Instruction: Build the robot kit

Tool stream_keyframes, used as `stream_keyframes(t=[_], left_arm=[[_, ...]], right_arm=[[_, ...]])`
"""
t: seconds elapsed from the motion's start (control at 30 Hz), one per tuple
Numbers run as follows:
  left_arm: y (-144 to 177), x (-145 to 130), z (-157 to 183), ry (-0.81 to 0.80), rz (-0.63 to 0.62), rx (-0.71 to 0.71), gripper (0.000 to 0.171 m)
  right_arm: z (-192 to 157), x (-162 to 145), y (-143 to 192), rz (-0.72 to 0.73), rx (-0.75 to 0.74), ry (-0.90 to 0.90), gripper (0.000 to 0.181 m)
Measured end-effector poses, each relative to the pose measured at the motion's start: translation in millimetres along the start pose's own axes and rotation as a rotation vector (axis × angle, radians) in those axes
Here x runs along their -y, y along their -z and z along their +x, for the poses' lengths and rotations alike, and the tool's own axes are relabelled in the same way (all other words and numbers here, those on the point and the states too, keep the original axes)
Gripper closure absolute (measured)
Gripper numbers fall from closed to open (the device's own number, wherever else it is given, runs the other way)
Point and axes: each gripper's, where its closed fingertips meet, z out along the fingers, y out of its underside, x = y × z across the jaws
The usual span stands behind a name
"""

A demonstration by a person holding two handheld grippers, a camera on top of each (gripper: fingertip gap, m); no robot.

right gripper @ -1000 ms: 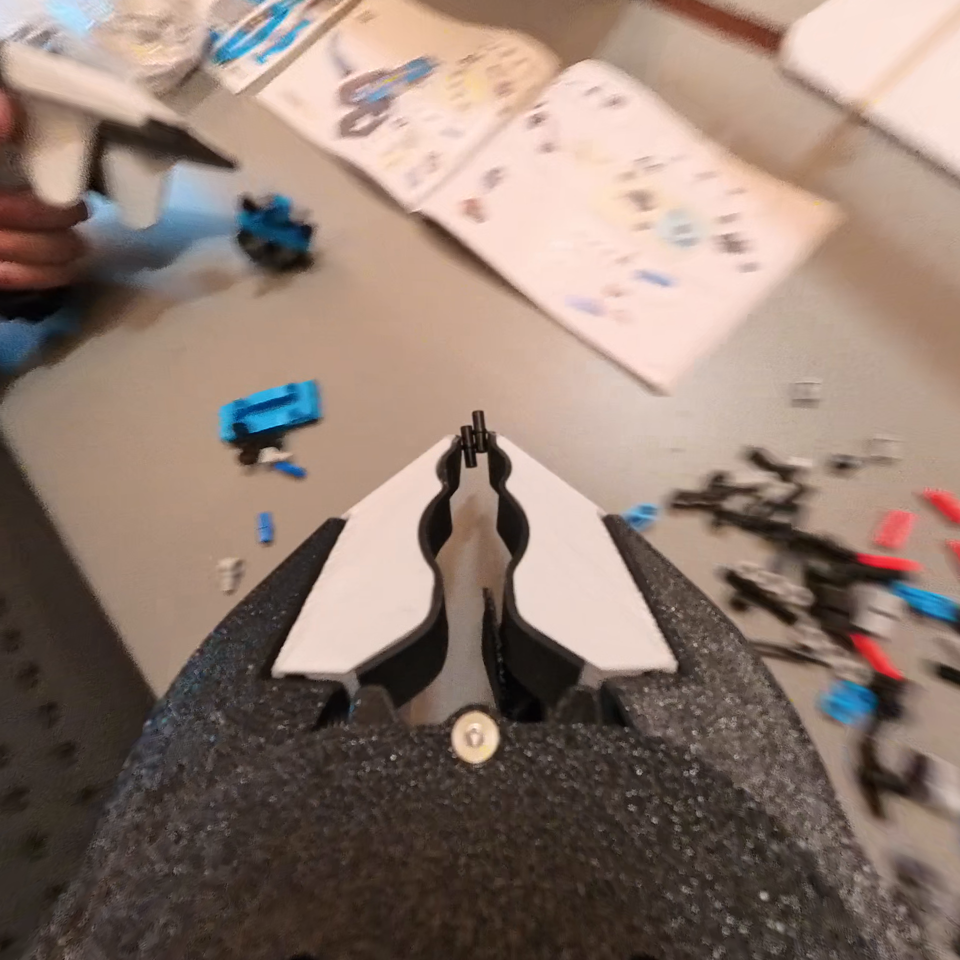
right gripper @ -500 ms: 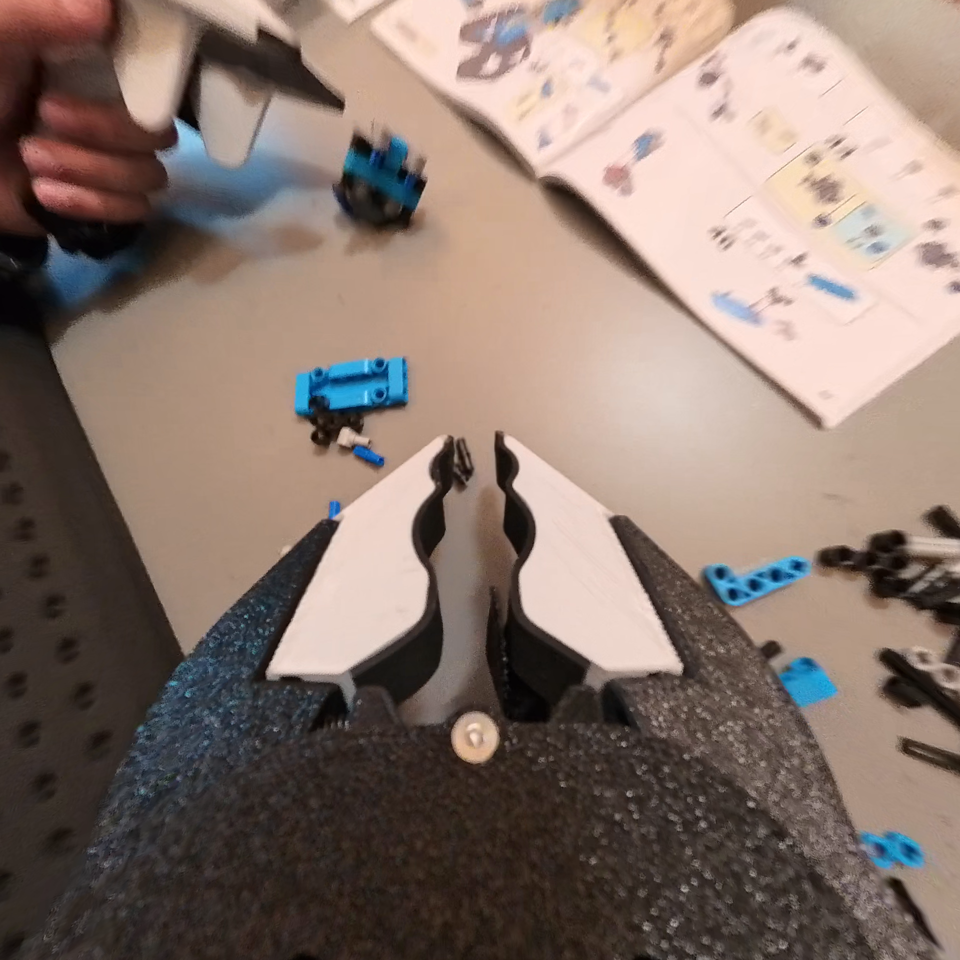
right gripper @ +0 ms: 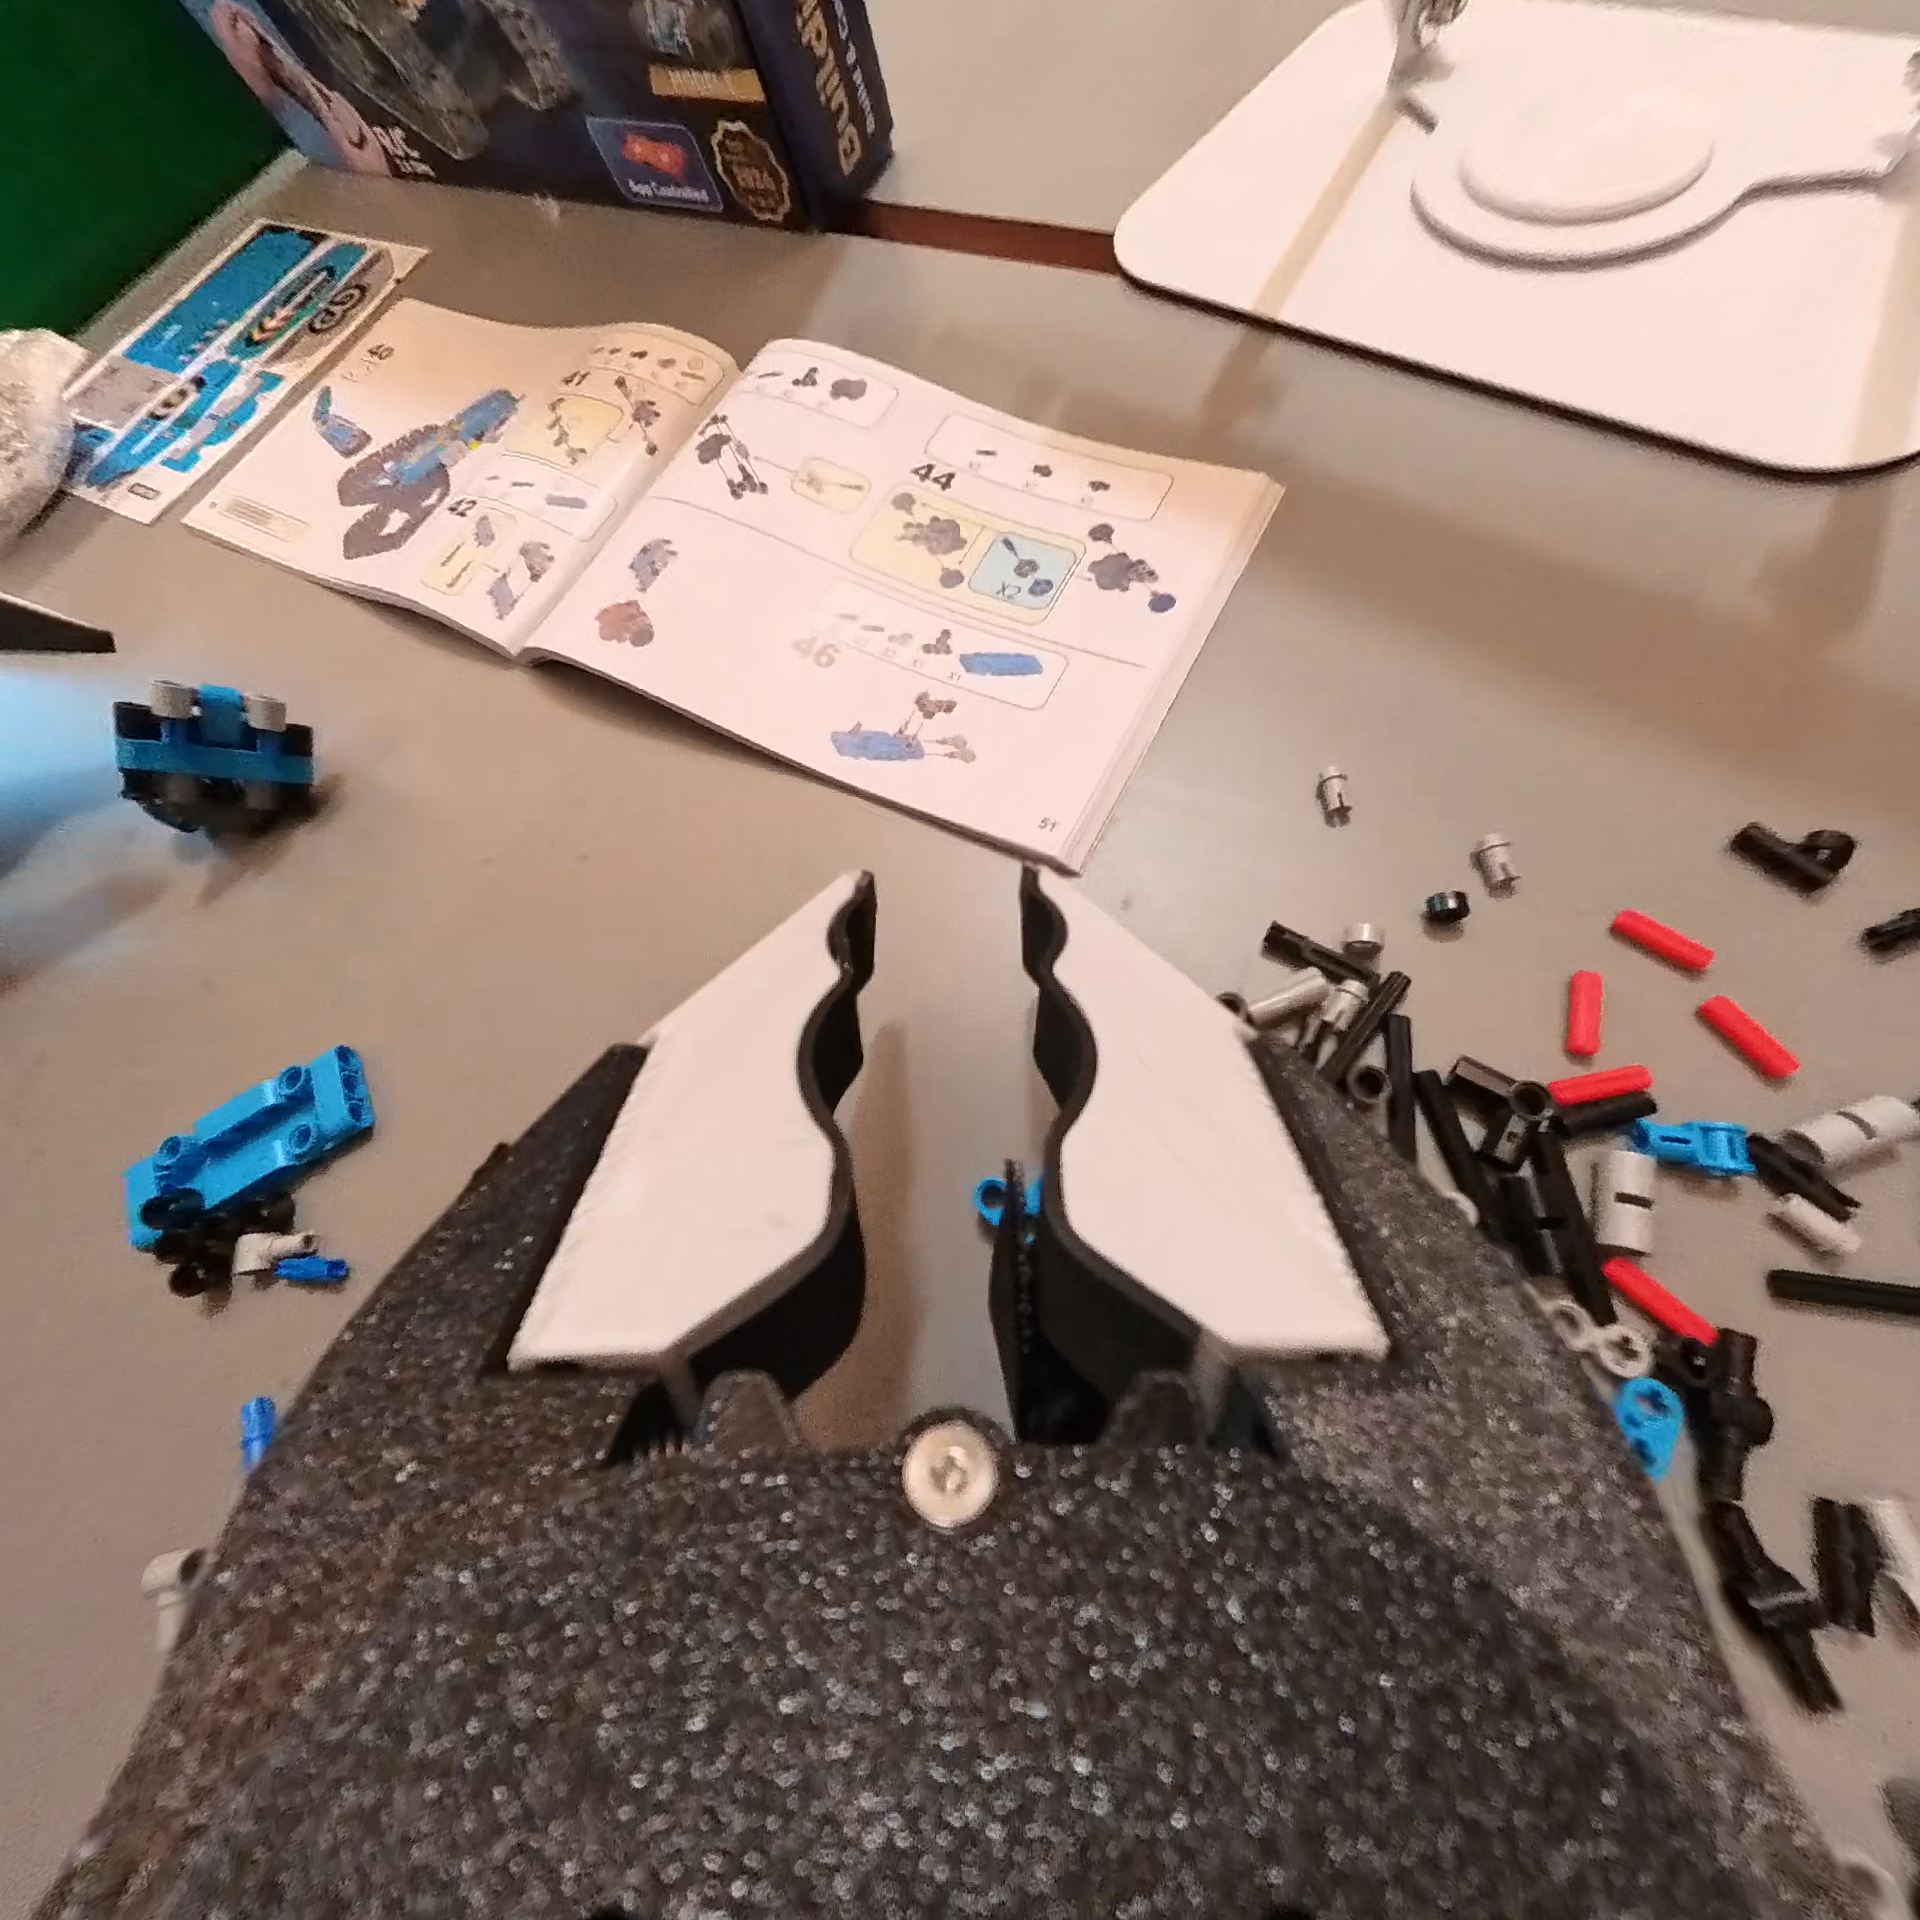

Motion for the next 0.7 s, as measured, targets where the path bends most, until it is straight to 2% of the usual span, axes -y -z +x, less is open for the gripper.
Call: stream_keyframes(t=[0.17, 0.3, 0.7], left_arm=[[2, 9, -5, -0.062, 0.043, 0.055, 0.131], [6, 14, -12, -0.048, 0.080, 0.084, 0.132], [-2, 4, -12, -0.053, 0.032, 0.075, 0.132]], right_arm=[[-11, -3, -6, -0.018, 0.053, -0.001, 0.153], [-16, 1, -3, 0.013, 0.072, 0.018, 0.154], [-12, 0, -2, 0.003, 0.069, 0.020, 0.154]])
